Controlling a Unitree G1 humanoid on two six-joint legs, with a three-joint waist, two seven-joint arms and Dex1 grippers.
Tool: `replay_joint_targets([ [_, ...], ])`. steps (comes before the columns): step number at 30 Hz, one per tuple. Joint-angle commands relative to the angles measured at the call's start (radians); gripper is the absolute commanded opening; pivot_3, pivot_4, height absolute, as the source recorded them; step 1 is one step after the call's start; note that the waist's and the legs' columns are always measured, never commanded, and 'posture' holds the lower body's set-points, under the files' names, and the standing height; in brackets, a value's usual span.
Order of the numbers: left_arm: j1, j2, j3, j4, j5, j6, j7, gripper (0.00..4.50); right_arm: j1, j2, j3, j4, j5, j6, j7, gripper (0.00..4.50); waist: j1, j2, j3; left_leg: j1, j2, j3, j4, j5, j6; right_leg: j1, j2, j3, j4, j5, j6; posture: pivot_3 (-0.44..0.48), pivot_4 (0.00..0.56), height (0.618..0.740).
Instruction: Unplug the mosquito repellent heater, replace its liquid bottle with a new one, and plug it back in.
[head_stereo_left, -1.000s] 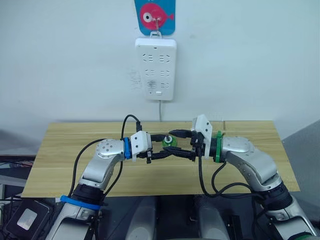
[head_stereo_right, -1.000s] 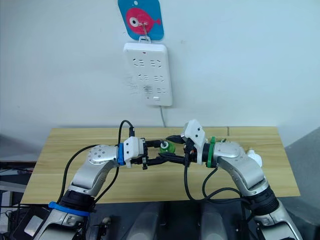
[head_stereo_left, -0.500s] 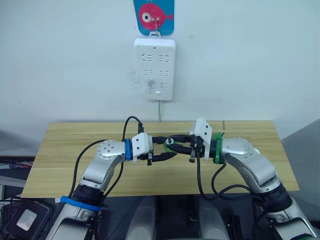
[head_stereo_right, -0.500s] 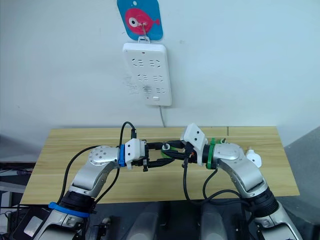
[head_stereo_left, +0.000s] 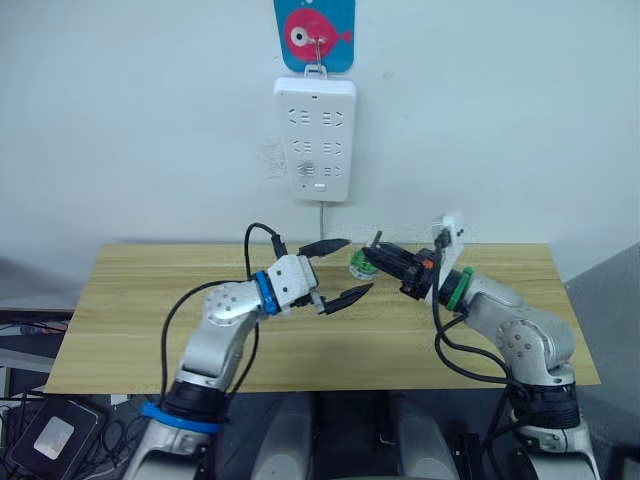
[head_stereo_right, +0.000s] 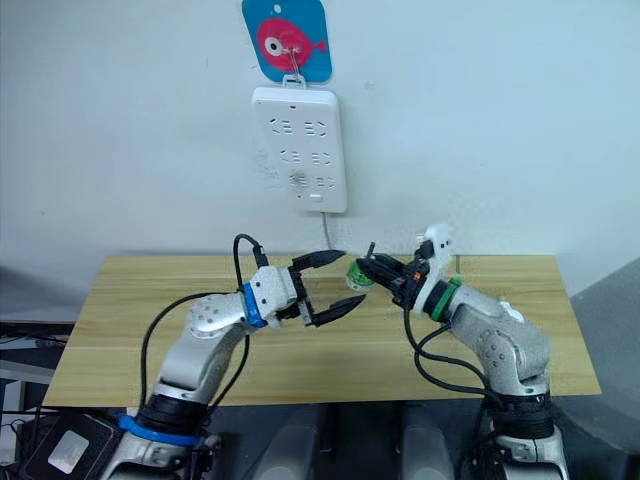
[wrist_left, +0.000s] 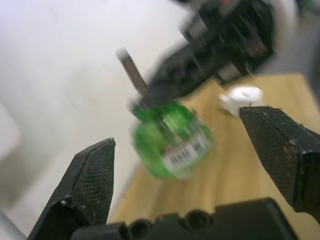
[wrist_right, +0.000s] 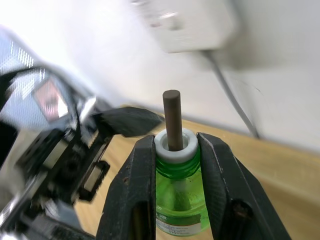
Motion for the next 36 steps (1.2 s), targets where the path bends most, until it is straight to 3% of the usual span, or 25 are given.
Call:
replay_joint_targets([
  [1,-0.006,-0.066,-0.009,-0.039,0.05,-0.062,0.12,4.5,-0.033,0.077,-0.147,-0.022,0.275,0.079,-0.181,0.84,-0.001,0.0,-0.001,0.0,0.0,0.0,0.0,-0.001,0.001,0.0,0.0,0.0,0.0,0.0,0.0,0.088,0.207,0.74],
  [7,0.003,-0.12,-0.046,-0.041,0.085,-0.085,0.182,4.5,-0.05,0.1,-0.195,-0.01,0.508,0.098,-0.376,0.84,-0.006,0.0,-0.008,0.001,0.0,0.0,0.0,-0.001,0.004,0.0,0.002,0.0,0.002,0.001,-0.001,0.085,0.207,0.74],
  [15,-0.004,-0.134,-0.042,-0.04,0.08,-0.098,0.224,4.5,-0.044,0.039,-0.157,-0.003,0.652,0.06,-0.472,0.84,-0.008,0.0,-0.01,0.001,0.0,0.001,0.0,-0.001,0.005,0.0,0.002,0.001,0.002,0.001,-0.001,0.084,0.213,0.74],
  [18,-0.009,-0.134,-0.038,-0.035,0.074,-0.098,0.228,3.97,-0.041,0.026,-0.141,-0.002,0.678,0.042,-0.486,0.84,-0.008,-0.001,-0.01,0.001,0.0,0.002,0.0,-0.001,0.006,0.0,0.002,0.001,0.002,0.001,-0.001,0.082,0.216,0.74],
  [20,-0.01,-0.134,-0.037,-0.037,0.068,-0.101,0.226,3.21,-0.042,0.018,-0.129,-0.002,0.69,0.029,-0.496,0.84,-0.008,-0.001,-0.01,0.001,0.0,0.002,0.0,-0.001,0.006,0.0,0.002,0.001,0.002,0.001,-0.001,0.082,0.217,0.74],
  [24,-0.017,-0.141,-0.031,-0.033,0.062,-0.109,0.224,2.22,-0.035,0.0,-0.109,0.004,0.7,0.005,-0.501,0.84,-0.008,-0.001,-0.01,0.001,0.0,0.002,0.0,-0.001,0.006,0.0,0.003,0.001,0.002,0.001,-0.001,0.081,0.22,0.74],
  [35,-0.02,-0.144,-0.038,-0.039,0.079,-0.111,0.236,2.22,-0.027,-0.027,-0.056,0.011,0.711,-0.046,-0.507,0.84,-0.008,-0.001,-0.01,0.001,0.001,0.002,0.0,-0.001,0.006,0.0,0.003,0.001,0.002,0.001,-0.001,0.089,0.228,0.74],
  [36,-0.021,-0.143,-0.036,-0.036,0.078,-0.112,0.235,2.22,-0.028,-0.032,-0.051,0.012,0.707,-0.047,-0.506,1.19,-0.008,-0.001,-0.01,0.001,0.001,0.002,0.0,-0.001,0.006,0.0,0.003,0.001,0.002,0.001,-0.001,0.089,0.228,0.74],
])
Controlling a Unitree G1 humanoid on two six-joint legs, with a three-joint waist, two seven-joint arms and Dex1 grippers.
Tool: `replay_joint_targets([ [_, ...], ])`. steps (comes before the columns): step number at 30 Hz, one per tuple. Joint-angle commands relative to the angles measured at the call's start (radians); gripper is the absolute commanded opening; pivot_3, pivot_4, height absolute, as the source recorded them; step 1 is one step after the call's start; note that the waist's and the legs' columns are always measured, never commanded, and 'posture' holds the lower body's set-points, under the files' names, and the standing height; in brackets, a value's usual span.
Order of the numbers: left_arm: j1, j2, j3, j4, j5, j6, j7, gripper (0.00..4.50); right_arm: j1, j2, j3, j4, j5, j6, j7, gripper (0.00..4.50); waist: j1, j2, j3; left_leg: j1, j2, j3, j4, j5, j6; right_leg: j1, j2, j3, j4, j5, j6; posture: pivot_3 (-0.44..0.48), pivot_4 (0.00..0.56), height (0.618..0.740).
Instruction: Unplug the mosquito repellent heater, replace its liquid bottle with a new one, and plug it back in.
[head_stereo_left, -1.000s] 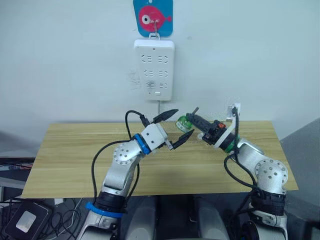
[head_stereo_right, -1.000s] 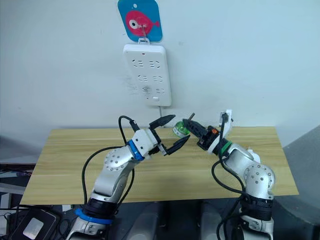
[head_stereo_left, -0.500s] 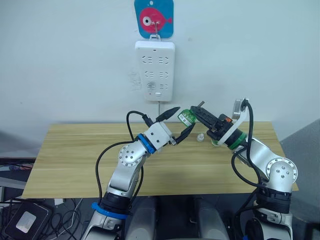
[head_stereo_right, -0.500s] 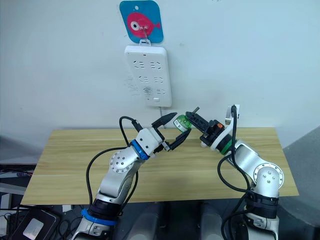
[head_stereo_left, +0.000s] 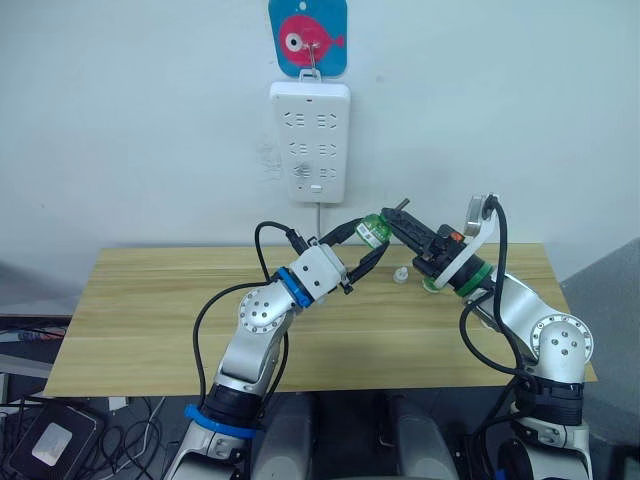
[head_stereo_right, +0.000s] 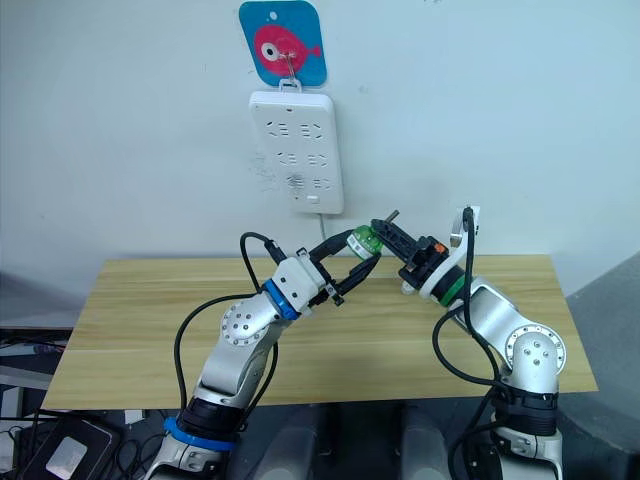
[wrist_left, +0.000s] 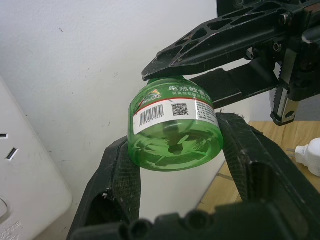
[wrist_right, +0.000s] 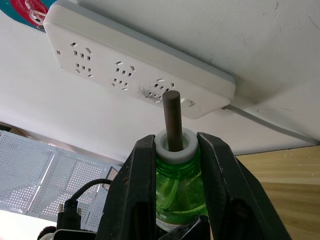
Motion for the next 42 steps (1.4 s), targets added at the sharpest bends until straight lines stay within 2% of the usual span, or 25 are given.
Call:
replay_joint_targets([
  [1,-0.019,-0.008,0.008,-0.033,-0.009,-0.026,0.019,2.22,0.003,-0.018,0.022,-0.008,0.016,-0.002,0.011,1.62,0.0,0.0,0.0,0.0,0.0,0.0,0.0,0.0,0.0,0.0,0.0,0.0,0.0,0.0,0.0,0.089,0.23,0.74],
  [4,-0.019,-0.005,0.011,-0.03,-0.015,-0.024,0.018,2.22,0.006,-0.048,0.033,-0.009,0.025,0.005,0.022,2.51,0.0,0.0,0.0,0.0,0.0,0.0,0.0,0.0,0.0,0.0,0.0,0.0,0.0,0.0,0.0,0.088,0.231,0.74],
  [9,-0.041,0.01,0.025,-0.039,-0.078,0.035,-0.023,2.22,0.058,-0.159,0.025,-0.046,0.087,0.057,0.029,4.4,0.002,0.0,0.0,0.0,0.0,-0.001,0.0,0.0,0.0,0.001,0.0,0.0,-0.001,0.0,0.0,0.091,0.236,0.74],
  [10,-0.046,0.023,0.029,-0.048,-0.108,0.067,-0.047,2.22,0.075,-0.211,0.018,-0.06,0.102,0.081,0.039,4.49,0.002,0.0,0.0,0.0,0.0,-0.001,0.0,0.0,0.0,0.001,0.0,-0.001,-0.001,0.0,0.0,0.091,0.236,0.74],
  [13,-0.054,0.077,0.045,-0.078,-0.203,0.179,-0.126,2.22,0.123,-0.397,-0.014,-0.087,0.132,0.163,0.11,4.49,0.002,0.0,0.0,0.0,0.0,0.0,0.001,0.0,0.001,0.001,-0.001,0.0,-0.001,0.0,0.0,0.085,0.243,0.74],
  [15,-0.054,0.105,0.051,-0.091,-0.239,0.223,-0.156,2.22,0.14,-0.482,-0.018,-0.09,0.121,0.185,0.155,4.49,0.0,0.0,0.0,0.0,0.0,0.0,0.001,0.0,0.001,0.001,-0.001,-0.001,-0.001,0.0,0.0,0.079,0.246,0.74],
  [17,-0.041,0.171,0.066,-0.102,-0.285,0.266,-0.234,2.22,0.165,-0.646,0.004,-0.083,-0.031,0.233,0.232,4.49,-0.001,0.0,0.0,0.0,0.001,0.0,0.001,0.0,0.001,0.001,0.0,0.0,-0.001,0.0,0.0,0.07,0.25,0.74],
  [19,-0.026,0.222,0.083,-0.108,-0.313,0.291,-0.286,2.22,0.177,-0.808,0.087,-0.046,-0.275,0.209,0.295,4.49,-0.001,0.0,0.0,0.0,0.001,0.001,0.001,0.0,0.001,0.001,0.0,0.0,-0.001,0.0,0.0,0.06,0.255,0.74],
  [22,-0.01,0.249,0.091,-0.112,-0.322,0.289,-0.302,2.22,0.161,-0.901,0.173,0.041,-0.486,0.151,0.364,4.49,0.0,-0.001,0.0,0.0,0.002,0.001,0.001,0.0,0.001,0.001,0.0,-0.001,-0.003,-0.001,0.0,0.057,0.254,0.74],
  [27,0.018,0.237,0.087,-0.124,-0.302,0.262,-0.295,2.22,0.057,-0.89,0.257,0.227,-0.684,0.18,0.402,4.49,0.001,-0.001,0.0,-0.001,0.001,0.001,0.001,0.0,0.001,0.001,-0.001,0.0,-0.003,0.0,0.001,0.078,0.257,0.74],
  [31,0.062,0.239,0.08,-0.179,-0.31,0.276,-0.285,2.22,-0.054,-0.806,0.251,0.388,-0.727,0.32,0.388,4.49,0.0,-0.002,0.0,-0.001,0.001,0.001,0.001,-0.001,0.001,0.001,-0.001,0.0,-0.003,0.0,0.0,0.096,0.259,0.74],
  [36,0.095,0.243,0.089,-0.221,-0.313,0.293,-0.259,2.22,-0.158,-0.749,0.26,0.495,-0.813,0.397,0.411,4.49,0.005,-0.002,0.0,-0.001,0.001,0.001,0.001,0.0,0.001,0.001,-0.001,0.0,-0.003,0.0,0.0,0.124,0.268,0.74],
  [42,0.12,0.246,0.087,-0.246,-0.307,0.301,-0.244,2.22,-0.196,-0.723,0.309,0.566,-0.922,0.383,0.48,4.49,0.009,-0.002,0.001,-0.001,0.001,0.0,0.001,-0.001,0.001,0.001,-0.002,-0.001,-0.004,0.0,0.0,0.138,0.272,0.74],
])
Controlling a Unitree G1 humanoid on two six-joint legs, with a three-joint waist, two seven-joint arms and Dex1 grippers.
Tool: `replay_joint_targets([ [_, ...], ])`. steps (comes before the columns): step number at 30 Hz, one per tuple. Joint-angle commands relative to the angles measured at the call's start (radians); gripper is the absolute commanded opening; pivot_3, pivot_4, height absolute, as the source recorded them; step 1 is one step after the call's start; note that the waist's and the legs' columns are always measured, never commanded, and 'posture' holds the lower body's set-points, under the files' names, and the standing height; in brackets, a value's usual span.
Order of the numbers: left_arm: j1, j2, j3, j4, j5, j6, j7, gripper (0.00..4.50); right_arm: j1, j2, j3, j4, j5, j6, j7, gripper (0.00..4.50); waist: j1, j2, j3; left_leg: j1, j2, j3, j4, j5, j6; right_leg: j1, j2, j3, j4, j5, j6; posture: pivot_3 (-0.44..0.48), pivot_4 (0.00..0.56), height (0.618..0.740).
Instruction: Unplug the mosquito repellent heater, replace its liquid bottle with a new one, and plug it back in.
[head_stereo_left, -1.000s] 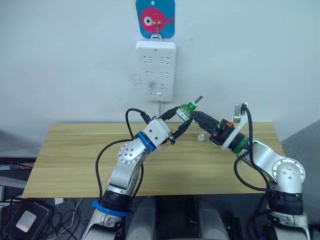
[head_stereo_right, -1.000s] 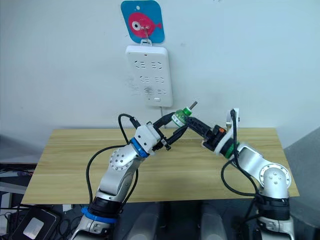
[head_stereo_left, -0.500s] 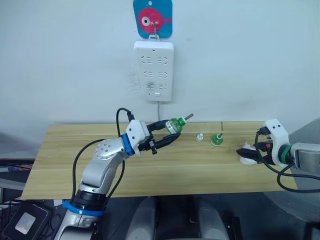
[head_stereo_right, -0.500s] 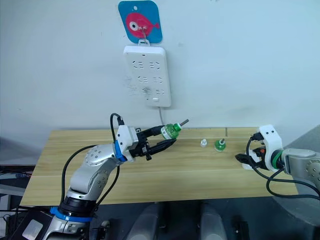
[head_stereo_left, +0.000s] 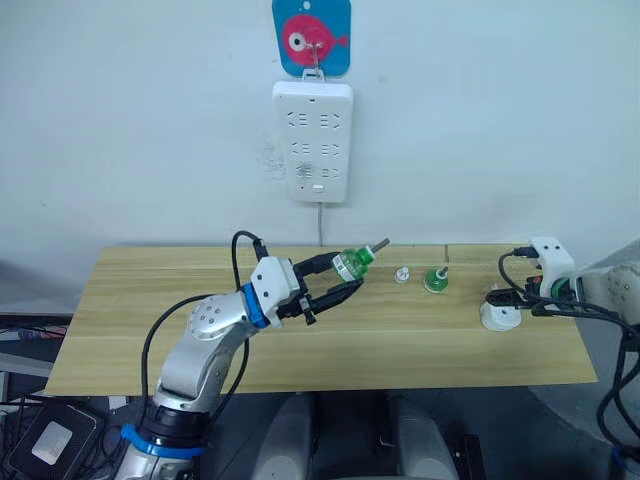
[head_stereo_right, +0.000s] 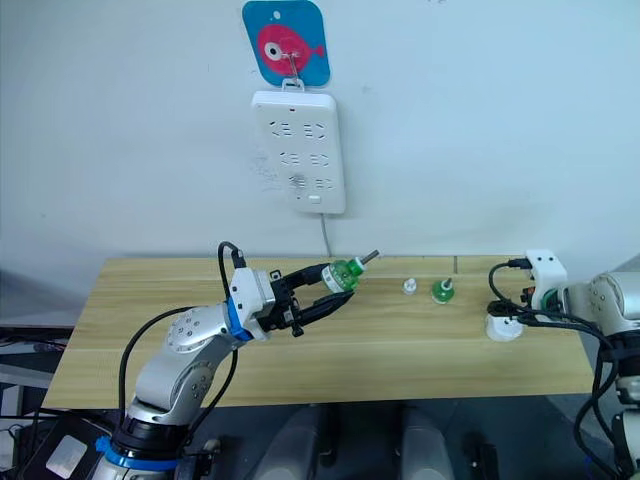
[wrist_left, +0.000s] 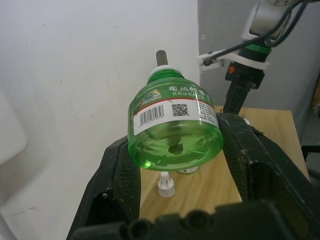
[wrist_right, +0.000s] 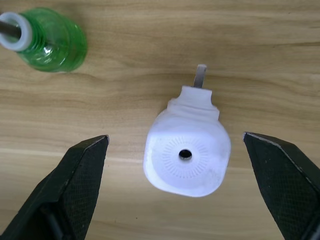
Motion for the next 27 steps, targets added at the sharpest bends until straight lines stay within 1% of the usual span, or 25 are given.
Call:
replay_joint_targets([
  [1,0.011,0.003,0.005,-0.055,-0.01,-0.004,0.008,2.22,-0.009,-0.007,0.032,0.036,-0.076,-0.02,0.055,4.49,0.001,0.0,0.0,0.0,0.0,0.0,0.0,0.0,0.0,0.0,0.0,0.0,0.0,0.0,0.0,0.142,0.276,0.74],
  [7,0.025,0.014,-0.002,-0.054,0.001,-0.012,0.005,2.22,-0.039,0.027,0.071,0.131,-0.175,-0.089,0.136,4.49,0.008,0.0,0.0,0.0,0.0,0.0,0.0,0.0,0.0,0.0,0.0,0.0,0.0,0.0,0.0,0.147,0.284,0.74],
  [11,0.022,0.017,-0.006,-0.056,0.005,-0.01,0.004,2.22,-0.081,0.064,0.055,0.236,-0.225,-0.14,0.173,4.49,0.008,0.0,0.001,0.0,0.0,0.001,0.0,0.0,0.0,0.0,0.0,0.0,0.0,0.0,0.0,0.149,0.284,0.74],
  [14,0.019,0.023,-0.002,-0.052,0.013,-0.002,0.012,2.22,-0.091,0.074,0.06,0.272,-0.251,-0.157,0.212,4.49,0.016,0.0,0.001,0.0,0.0,0.0,0.0,0.0,0.0,0.0,0.0,0.0,-0.001,0.0,0.0,0.148,0.286,0.74],
  [15,0.013,0.024,0.0,-0.047,0.014,-0.002,0.012,2.22,-0.095,0.079,0.059,0.28,-0.249,-0.145,0.23,4.32,0.018,0.0,0.001,0.0,0.0,0.0,0.0,0.0,0.0,0.0,0.0,0.0,-0.001,0.0,0.0,0.145,0.286,0.74],
  [17,-0.001,0.026,0.003,-0.035,0.013,0.0,0.011,2.22,-0.094,0.084,0.06,0.289,-0.257,-0.136,0.253,3.87,0.019,0.0,0.001,0.0,0.0,0.0,-0.001,0.0,0.0,0.0,0.0,0.0,-0.001,0.0,0.0,0.141,0.288,0.74],
  [19,-0.012,0.027,0.006,-0.028,0.01,0.004,0.011,2.22,-0.092,0.086,0.059,0.294,-0.266,-0.124,0.266,3.19,0.02,0.0,0.001,0.0,0.0,0.0,-0.001,0.0,0.0,0.0,0.0,0.0,-0.001,0.0,0.0,0.138,0.286,0.74],
  [20,-0.017,0.028,0.006,-0.027,0.009,0.006,0.008,2.22,-0.087,0.081,0.063,0.295,-0.275,-0.125,0.275,2.8,0.02,0.0,0.001,0.0,0.0,0.0,-0.001,0.0,0.0,0.0,0.0,0.0,-0.001,0.0,0.0,0.138,0.286,0.74],
  [21,-0.02,0.03,0.006,-0.026,0.008,0.008,0.006,2.22,-0.083,0.076,0.066,0.294,-0.281,-0.124,0.282,2.5,0.02,0.0,0.001,0.0,0.0,0.0,-0.001,0.0,0.0,0.0,0.0,0.0,-0.001,0.0,0.0,0.131,0.286,0.74],
  [22,-0.022,0.031,0.006,-0.024,0.007,0.009,0.004,2.22,-0.078,0.073,0.067,0.294,-0.288,-0.127,0.288,2.06,0.02,0.0,0.001,0.0,0.0,0.0,-0.001,0.0,0.0,0.0,0.0,0.0,-0.001,0.0,0.0,0.131,0.286,0.74],
  [23,-0.024,0.032,0.006,-0.023,0.007,0.01,0.002,2.22,-0.074,0.07,0.067,0.293,-0.295,-0.129,0.293,1.74,0.02,0.0,0.001,0.0,0.0,0.0,-0.001,0.0,0.0,0.0,0.0,0.0,-0.001,0.0,0.0,0.126,0.285,0.74],
  [25,-0.028,0.033,0.004,-0.018,0.008,0.011,-0.001,2.22,-0.069,0.069,0.06,0.29,-0.307,-0.133,0.3,0.94,0.02,0.0,0.001,0.0,0.0,0.0,-0.001,0.0,0.0,0.0,0.0,0.0,-0.001,0.0,0.0,0.126,0.285,0.74],
  [27,-0.03,0.032,0.003,-0.015,0.008,0.011,-0.004,2.22,-0.061,0.065,0.051,0.279,-0.317,-0.141,0.306,0.25,0.02,0.0,0.001,0.0,0.0,0.0,-0.001,0.0,0.0,0.0,0.0,0.0,-0.001,0.0,0.0,0.117,0.285,0.74],
])
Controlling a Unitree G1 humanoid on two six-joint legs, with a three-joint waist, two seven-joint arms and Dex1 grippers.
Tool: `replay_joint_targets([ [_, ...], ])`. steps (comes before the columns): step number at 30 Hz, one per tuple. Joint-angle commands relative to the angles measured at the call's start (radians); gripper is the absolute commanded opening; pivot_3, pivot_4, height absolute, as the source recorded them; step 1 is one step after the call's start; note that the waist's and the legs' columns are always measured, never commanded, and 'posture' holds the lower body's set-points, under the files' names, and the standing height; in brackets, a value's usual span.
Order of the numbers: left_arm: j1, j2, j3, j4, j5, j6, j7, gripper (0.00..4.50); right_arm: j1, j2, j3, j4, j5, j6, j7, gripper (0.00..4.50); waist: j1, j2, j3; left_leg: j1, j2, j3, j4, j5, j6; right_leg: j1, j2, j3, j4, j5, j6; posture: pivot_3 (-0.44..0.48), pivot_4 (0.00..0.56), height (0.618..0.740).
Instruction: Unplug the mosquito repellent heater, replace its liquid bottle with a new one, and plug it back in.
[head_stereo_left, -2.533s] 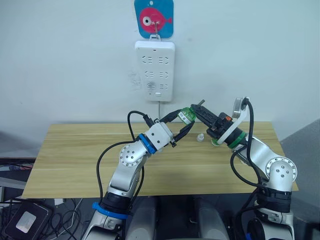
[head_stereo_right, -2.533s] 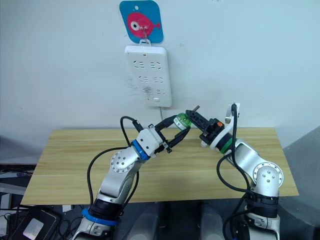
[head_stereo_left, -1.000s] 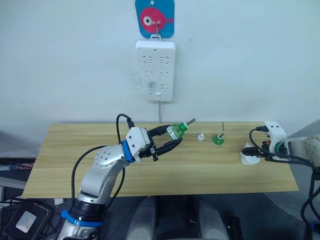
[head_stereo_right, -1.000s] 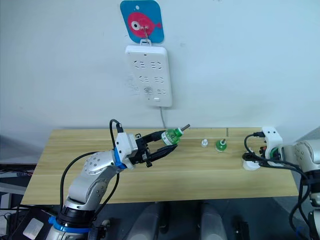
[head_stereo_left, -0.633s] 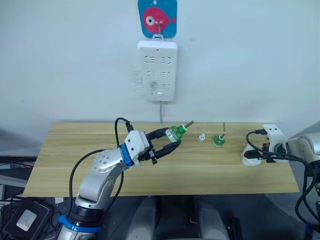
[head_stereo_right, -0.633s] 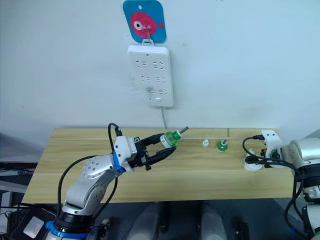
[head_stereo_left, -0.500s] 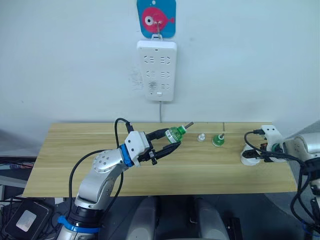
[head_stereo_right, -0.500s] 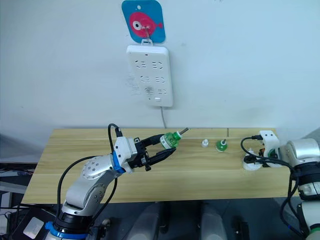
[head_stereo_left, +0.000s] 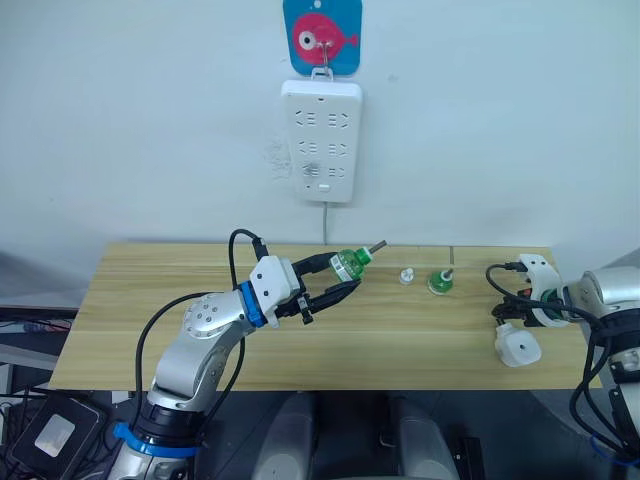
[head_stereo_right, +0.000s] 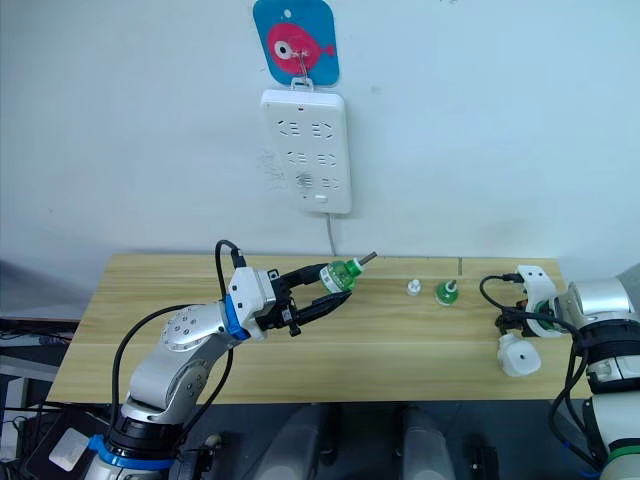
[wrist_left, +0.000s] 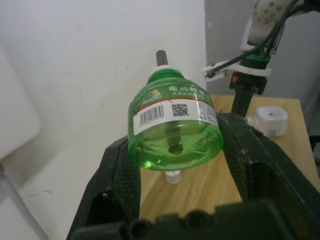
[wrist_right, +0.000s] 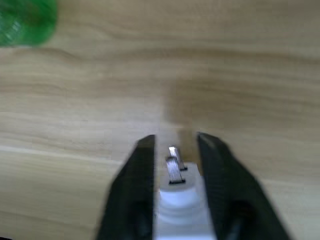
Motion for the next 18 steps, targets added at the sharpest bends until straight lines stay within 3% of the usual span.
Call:
replay_joint_targets([
  [1,-0.011,0.001,0.003,-0.014,-0.007,-0.007,-0.007,2.22,0.023,-0.034,-0.023,-0.037,-0.021,-0.033,0.037,0.04,0.0,0.0,0.0,0.0,0.0,0.0,0.0,0.0,0.0,0.0,0.0,0.0,0.0,0.0,0.0,0.117,0.285,0.74],
  [8,-0.009,-0.005,-0.008,-0.008,-0.004,-0.01,-0.012,2.22,0.075,-0.065,-0.031,-0.108,-0.073,-0.172,0.076,0.04,-0.002,0.0,0.001,0.0,0.0,0.0,0.0,0.0,0.0,0.0,0.0,0.0,0.0,0.0,0.0,0.102,0.29,0.74],
  [9,-0.008,-0.005,-0.009,-0.007,-0.004,-0.011,-0.013,2.22,0.07,-0.067,-0.041,-0.11,-0.076,-0.174,0.073,0.2,-0.002,0.0,0.001,0.0,0.0,0.0,0.0,0.0,0.0,0.0,0.0,0.0,0.0,0.0,0.0,0.1,0.291,0.74],
  [11,-0.005,-0.004,-0.009,-0.007,-0.005,-0.012,-0.015,2.22,0.051,-0.075,-0.063,-0.123,-0.073,-0.152,0.073,0.62,-0.003,0.0,0.002,0.0,0.0,0.0,0.0,0.0,0.0,0.0,0.0,0.0,0.0,0.0,0.0,0.099,0.293,0.74],
  [14,0.002,0.0,-0.007,-0.009,-0.007,-0.013,-0.017,2.22,0.039,-0.106,-0.069,-0.18,-0.064,-0.11,0.1,1.67,-0.003,0.0,0.004,0.0,0.0,0.0,0.0,0.0,0.0,0.0,0.0,0.0,0.0,0.0,0.0,0.099,0.296,0.74],
  [18,0.023,0.003,-0.006,-0.027,-0.01,-0.011,-0.015,2.22,0.121,-0.206,-0.049,-0.362,-0.019,0.0,0.184,3.19,-0.002,0.004,0.008,-0.001,0.0,0.0,-0.001,0.0,0.0,-0.001,-0.001,0.0,-0.001,0.0,0.0,0.1,0.303,0.74],
])
